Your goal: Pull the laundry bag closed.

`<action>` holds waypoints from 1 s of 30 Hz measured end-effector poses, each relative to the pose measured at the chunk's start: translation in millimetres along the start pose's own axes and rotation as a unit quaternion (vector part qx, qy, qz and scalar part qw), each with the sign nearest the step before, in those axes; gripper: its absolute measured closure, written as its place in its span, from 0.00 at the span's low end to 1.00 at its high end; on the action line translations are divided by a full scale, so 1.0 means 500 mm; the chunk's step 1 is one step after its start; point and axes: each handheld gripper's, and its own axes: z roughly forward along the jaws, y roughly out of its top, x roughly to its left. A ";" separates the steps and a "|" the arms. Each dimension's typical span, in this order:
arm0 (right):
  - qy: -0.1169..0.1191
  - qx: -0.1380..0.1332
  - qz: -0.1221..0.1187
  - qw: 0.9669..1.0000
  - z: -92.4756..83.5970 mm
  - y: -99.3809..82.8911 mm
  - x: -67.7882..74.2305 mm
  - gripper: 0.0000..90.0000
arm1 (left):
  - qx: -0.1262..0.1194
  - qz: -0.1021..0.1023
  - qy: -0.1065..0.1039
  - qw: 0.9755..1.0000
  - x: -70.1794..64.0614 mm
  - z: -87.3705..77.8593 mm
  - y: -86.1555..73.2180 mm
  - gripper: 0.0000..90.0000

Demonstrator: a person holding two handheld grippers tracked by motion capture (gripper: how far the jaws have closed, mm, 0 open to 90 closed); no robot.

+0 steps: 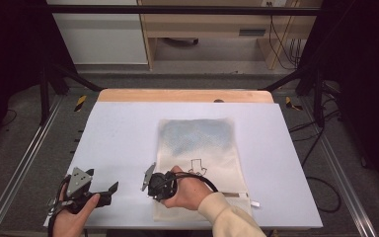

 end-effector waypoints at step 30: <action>0.005 -0.023 0.012 1.000 -0.059 0.018 -0.018 0.91 | 0.067 0.006 -0.207 0.976 -0.147 0.073 0.003 0.10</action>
